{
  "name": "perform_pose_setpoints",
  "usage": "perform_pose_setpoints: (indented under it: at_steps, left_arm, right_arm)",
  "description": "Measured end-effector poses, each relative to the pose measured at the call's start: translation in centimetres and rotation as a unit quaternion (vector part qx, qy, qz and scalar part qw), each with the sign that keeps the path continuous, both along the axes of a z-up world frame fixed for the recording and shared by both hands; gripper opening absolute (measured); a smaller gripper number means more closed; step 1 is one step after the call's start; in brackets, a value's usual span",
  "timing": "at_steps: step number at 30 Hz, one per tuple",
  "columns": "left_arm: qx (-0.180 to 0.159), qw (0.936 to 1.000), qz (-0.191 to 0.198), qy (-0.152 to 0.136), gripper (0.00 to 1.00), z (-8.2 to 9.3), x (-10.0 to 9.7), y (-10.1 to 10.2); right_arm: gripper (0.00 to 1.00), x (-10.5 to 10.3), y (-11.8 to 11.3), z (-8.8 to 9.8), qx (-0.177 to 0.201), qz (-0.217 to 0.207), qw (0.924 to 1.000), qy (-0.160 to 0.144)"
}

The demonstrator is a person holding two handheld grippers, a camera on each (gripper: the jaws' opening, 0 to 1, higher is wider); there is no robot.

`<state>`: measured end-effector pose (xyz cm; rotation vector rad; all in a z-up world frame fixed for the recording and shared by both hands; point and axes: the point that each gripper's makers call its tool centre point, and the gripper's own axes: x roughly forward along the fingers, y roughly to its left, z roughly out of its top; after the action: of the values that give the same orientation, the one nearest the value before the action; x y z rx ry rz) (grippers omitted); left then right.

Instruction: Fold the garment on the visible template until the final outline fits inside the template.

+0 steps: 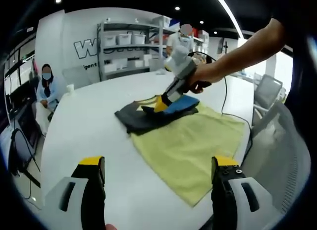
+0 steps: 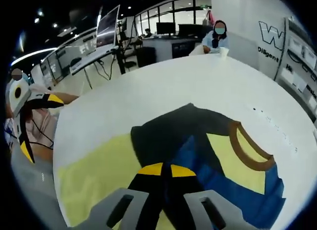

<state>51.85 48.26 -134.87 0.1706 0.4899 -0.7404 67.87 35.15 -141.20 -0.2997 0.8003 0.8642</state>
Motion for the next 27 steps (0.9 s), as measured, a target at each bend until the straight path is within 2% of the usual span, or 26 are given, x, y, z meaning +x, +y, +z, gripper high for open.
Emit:
perform_pose_setpoints:
  at_steps: [5, 9, 15, 19, 23, 27]
  left_arm:
    - [0.002, 1.0, -0.001, 0.001, 0.86, -0.1, 0.1, 0.1]
    - [0.001, 1.0, 0.001, 0.0, 0.86, 0.0, 0.3, 0.2]
    - [-0.001, 1.0, 0.0, 0.001, 0.86, -0.1, 0.1, 0.1]
    - [0.0, 1.0, 0.001, 0.002, 0.86, -0.3, 0.0, 0.3]
    - [-0.002, 1.0, 0.004, 0.002, 0.86, -0.2, 0.1, 0.4]
    - [-0.002, 1.0, 0.003, 0.0, 0.86, -0.1, 0.2, 0.3]
  right_arm:
    - [0.0, -0.3, 0.1, -0.6, 0.001, -0.002, 0.9999, 0.01]
    - [0.0, -0.2, 0.2, -0.7, -0.001, 0.006, 1.0, 0.005]
    - [0.0, -0.4, 0.2, -1.4, -0.011, 0.003, 0.9999, 0.011]
    - [0.04, -0.7, 0.3, -1.3, -0.012, 0.012, 0.9999, 0.004]
    - [0.09, -1.1, 0.3, -1.3, -0.008, 0.014, 0.9998, 0.009]
    - [0.11, -1.4, 0.0, -0.6, -0.004, 0.017, 0.9998, 0.002]
